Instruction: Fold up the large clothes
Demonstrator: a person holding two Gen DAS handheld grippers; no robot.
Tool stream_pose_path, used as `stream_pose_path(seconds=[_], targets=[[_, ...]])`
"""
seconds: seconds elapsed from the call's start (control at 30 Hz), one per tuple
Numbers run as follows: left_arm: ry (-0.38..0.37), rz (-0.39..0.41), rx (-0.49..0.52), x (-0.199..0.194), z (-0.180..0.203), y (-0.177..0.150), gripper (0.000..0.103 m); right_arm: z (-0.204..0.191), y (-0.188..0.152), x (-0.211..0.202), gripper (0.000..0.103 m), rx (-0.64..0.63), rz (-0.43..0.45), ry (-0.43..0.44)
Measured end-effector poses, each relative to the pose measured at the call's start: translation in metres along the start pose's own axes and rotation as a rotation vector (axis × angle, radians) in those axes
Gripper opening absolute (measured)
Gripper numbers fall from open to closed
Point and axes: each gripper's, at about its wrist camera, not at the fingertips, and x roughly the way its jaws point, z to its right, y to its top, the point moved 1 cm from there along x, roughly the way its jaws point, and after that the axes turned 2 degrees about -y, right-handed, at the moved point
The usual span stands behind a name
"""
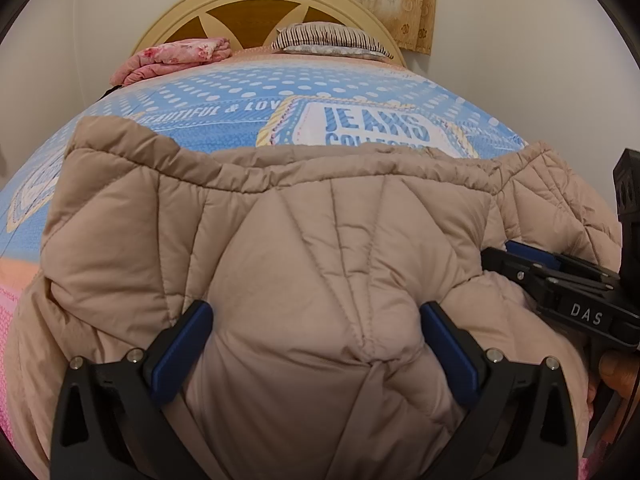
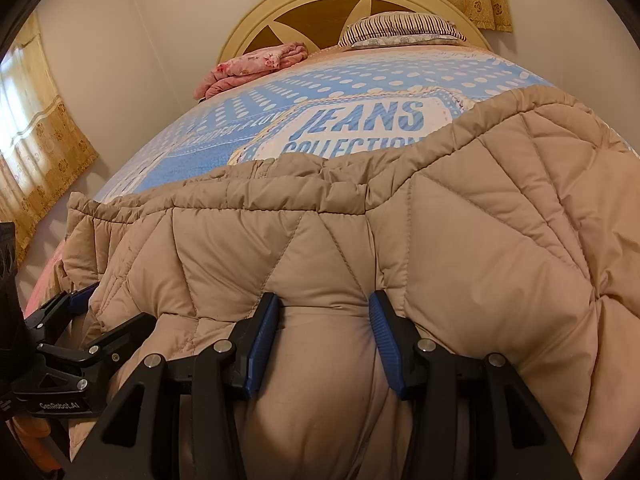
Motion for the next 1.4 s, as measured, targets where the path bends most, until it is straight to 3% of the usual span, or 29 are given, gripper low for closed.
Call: stream_pose_path(seconds=[0.2, 0.37, 0.53, 0.73, 1.4], targets=[[0.006, -0.005, 0.006, 0.002, 0.0, 0.0, 0.103, -0.001, 0.0, 0.0, 0.049, -0.005, -0.001, -0.009], [0.013, -0.008, 0.009, 0.003, 0.0, 0.0, 0.103, -0.011, 0.002, -0.012, 0.049, 0.003, -0.03, -0.079], [0.012, -0.006, 0.007, 0.003, 0.0, 0.001, 0.103, -0.031, -0.013, -0.056, 0.049, 0.035, 0.069, -0.055], [0.009, -0.003, 0.006, 0.002, 0.0, 0.001, 0.103, -0.032, -0.038, -0.037, 0.051, -0.037, 0.087, -0.091], [0.016, -0.018, 0.025, -0.009, 0.001, -0.001, 0.103, -0.032, -0.039, -0.021, 0.053, -0.051, 0.042, -0.111]])
